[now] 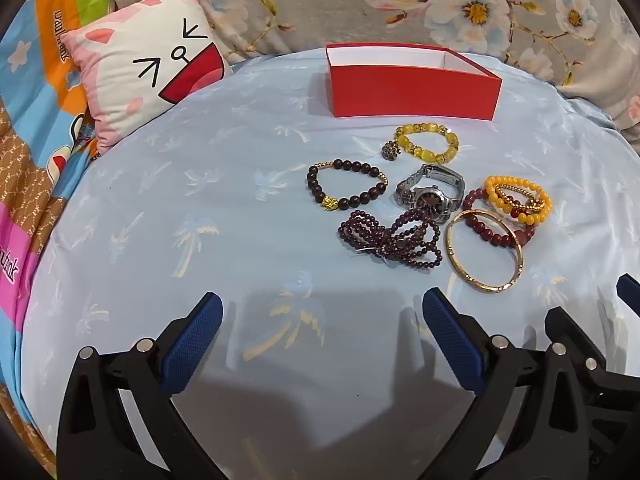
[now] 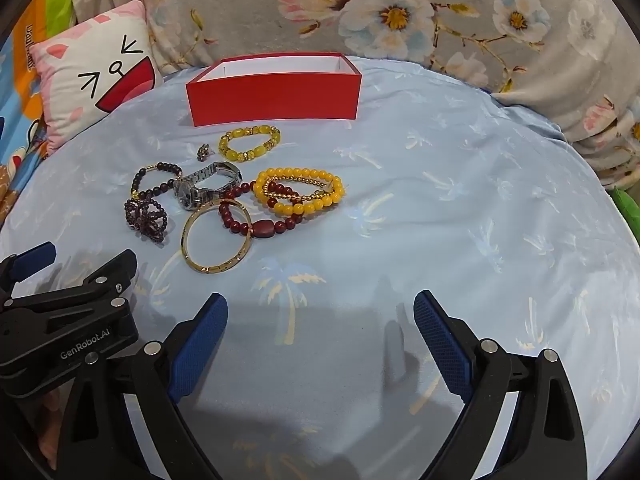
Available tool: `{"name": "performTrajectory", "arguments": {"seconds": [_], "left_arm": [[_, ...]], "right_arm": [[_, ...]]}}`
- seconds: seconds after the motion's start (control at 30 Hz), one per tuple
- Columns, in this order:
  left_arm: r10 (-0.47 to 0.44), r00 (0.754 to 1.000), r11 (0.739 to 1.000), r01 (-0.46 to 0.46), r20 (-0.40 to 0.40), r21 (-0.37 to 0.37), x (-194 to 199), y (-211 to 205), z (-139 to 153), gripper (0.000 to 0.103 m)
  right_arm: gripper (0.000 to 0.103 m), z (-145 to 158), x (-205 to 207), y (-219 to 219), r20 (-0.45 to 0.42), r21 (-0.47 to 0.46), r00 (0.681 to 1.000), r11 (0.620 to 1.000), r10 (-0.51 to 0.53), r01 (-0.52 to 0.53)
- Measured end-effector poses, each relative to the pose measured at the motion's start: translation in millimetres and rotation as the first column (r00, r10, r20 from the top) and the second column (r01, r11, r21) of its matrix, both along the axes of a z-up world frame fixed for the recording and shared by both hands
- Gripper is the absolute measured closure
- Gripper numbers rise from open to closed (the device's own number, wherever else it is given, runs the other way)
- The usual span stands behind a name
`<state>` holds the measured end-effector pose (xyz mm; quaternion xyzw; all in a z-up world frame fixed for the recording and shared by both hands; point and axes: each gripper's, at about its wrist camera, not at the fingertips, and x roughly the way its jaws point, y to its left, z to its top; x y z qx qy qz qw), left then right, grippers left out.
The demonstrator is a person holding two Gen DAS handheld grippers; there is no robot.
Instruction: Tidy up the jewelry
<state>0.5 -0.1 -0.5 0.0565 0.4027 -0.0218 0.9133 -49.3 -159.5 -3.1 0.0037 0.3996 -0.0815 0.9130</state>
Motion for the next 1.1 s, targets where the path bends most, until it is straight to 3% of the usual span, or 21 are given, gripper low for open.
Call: {"name": "performTrajectory", "arguments": {"seconds": [1.1], "left_arm": [[0.005, 1.0, 1.0, -0.006, 0.014, 0.022, -0.2, 0.4, 5.2, 0.007]], "right_arm": [[0.013, 0.9, -1.5, -2.5, 0.014, 0.002, 1.0, 1.0, -0.001, 0.001]]}}
